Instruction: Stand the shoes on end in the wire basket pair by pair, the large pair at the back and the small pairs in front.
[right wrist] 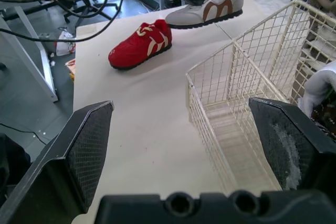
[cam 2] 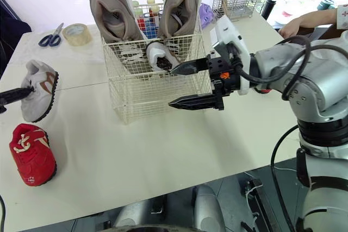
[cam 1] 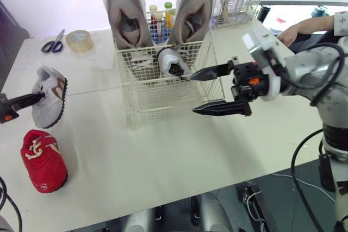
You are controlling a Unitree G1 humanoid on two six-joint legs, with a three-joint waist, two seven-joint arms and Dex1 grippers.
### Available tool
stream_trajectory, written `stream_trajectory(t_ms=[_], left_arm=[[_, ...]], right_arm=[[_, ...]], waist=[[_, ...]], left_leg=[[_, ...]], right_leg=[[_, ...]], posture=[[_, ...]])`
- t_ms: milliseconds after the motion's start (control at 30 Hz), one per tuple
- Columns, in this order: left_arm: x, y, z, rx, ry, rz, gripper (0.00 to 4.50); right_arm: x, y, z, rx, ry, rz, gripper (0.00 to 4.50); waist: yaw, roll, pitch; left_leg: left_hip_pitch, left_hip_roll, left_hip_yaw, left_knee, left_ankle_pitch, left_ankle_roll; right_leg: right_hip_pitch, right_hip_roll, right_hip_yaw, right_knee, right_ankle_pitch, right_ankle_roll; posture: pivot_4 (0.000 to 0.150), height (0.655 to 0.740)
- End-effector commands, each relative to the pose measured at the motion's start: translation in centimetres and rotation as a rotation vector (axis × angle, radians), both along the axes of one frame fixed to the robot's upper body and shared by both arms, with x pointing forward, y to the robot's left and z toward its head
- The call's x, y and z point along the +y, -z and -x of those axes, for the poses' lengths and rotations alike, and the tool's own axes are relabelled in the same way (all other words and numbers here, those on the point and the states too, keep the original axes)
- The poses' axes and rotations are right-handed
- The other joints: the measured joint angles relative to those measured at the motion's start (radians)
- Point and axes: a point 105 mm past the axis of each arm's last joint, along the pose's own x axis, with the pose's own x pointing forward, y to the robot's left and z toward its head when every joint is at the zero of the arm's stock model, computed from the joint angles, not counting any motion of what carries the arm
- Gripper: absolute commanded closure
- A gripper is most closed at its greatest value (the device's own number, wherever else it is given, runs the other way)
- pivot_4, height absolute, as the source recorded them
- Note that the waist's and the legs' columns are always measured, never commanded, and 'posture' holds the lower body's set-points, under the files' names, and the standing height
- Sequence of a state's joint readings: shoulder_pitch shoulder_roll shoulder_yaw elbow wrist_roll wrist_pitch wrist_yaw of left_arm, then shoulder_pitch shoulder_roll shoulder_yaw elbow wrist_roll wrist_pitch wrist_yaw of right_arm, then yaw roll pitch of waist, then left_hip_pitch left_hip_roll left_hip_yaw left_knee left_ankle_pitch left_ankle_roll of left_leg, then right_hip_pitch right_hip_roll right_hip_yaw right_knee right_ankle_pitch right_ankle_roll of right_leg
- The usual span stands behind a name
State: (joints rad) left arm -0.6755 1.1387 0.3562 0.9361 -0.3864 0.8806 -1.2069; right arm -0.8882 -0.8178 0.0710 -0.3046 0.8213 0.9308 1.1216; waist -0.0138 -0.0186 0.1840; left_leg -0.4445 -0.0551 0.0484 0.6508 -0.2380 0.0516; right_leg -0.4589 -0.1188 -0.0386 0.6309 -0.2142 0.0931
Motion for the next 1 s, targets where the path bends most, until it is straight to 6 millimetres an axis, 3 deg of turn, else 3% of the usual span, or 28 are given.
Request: stream_trajectory(t_ms=[33, 233, 333, 400, 500, 567, 733, 1000], left_arm=[[-0.1, -1.6, -0.4, -0.099, -0.012, -0.016, 4.44], [0.7, -9.6, -0.3, -0.547, -0.210, -0.192, 4.44], [-2.7, -15.0, 2.9, -0.828, -0.224, -0.188, 4.44], [-4.8, -16.4, 4.4, -0.924, -0.232, -0.211, 4.44], [-9.4, -17.1, 5.6, -1.009, -0.248, -0.314, 4.44], [-13.5, -16.6, 5.8, -1.050, -0.206, -0.335, 4.44], [-20.2, -14.5, 5.6, -1.088, -0.155, -0.260, 4.44], [-24.8, -12.4, 4.4, -1.156, -0.108, -0.281, 4.44]], right_arm=[[0.1, -1.1, 0.1, -0.060, -0.020, -0.020, 0.00], [-0.9, -2.0, -0.6, -0.118, 0.030, -0.098, 0.00], [-1.8, -3.0, -1.2, -0.128, 0.078, -0.151, 0.00], [-2.2, -3.3, -1.5, -0.133, 0.094, -0.160, 0.00], [-2.7, -3.8, -2.5, -0.139, 0.108, -0.178, 0.00], [-2.9, -4.4, -3.1, -0.131, 0.102, -0.201, 0.00], [-2.5, -4.5, -3.6, -0.120, 0.064, -0.190, 0.00], [-2.2, -4.7, -4.3, -0.121, 0.054, -0.189, 0.00]], waist=[[0.001, -0.001, 0.000], [0.000, -0.004, -0.001], [0.000, -0.004, -0.001], [0.000, -0.004, -0.001], [0.000, -0.004, -0.001], [0.002, -0.004, -0.001], [0.007, -0.005, -0.001], [0.005, -0.004, -0.001]], left_leg=[[0.000, 0.000, 0.000, 0.000, 0.000, 0.000], [0.000, 0.000, 0.000, 0.000, 0.000, 0.000], [0.000, 0.000, 0.000, 0.000, 0.000, 0.000], [0.000, 0.000, 0.000, 0.000, 0.000, 0.000], [0.002, 0.000, 0.000, 0.000, 0.001, -0.002], [0.005, 0.000, 0.000, 0.001, 0.001, -0.002], [0.019, 0.000, -0.002, 0.002, 0.000, -0.001], [0.019, 0.000, -0.001, 0.001, 0.000, 0.000]], right_leg=[[0.000, 0.000, 0.000, 0.000, 0.000, 0.000], [0.000, 0.000, 0.000, -0.001, 0.000, 0.000], [0.001, 0.000, 0.000, -0.001, 0.000, 0.000], [0.002, 0.000, -0.001, -0.002, 0.001, 0.002], [0.004, 0.000, -0.001, -0.002, 0.002, 0.003], [0.008, 0.000, -0.001, -0.002, 0.002, 0.003], [0.024, 0.001, -0.002, -0.004, 0.003, 0.004], [0.025, 0.002, -0.002, -0.006, 0.003, 0.004]], posture=[[0.150, 0.7400], [0.150, 0.7400], [0.150, 0.7400], [0.150, 0.7400], [0.150, 0.7400], [0.150, 0.7400], [0.150, 0.7400], [0.150, 0.7400]])
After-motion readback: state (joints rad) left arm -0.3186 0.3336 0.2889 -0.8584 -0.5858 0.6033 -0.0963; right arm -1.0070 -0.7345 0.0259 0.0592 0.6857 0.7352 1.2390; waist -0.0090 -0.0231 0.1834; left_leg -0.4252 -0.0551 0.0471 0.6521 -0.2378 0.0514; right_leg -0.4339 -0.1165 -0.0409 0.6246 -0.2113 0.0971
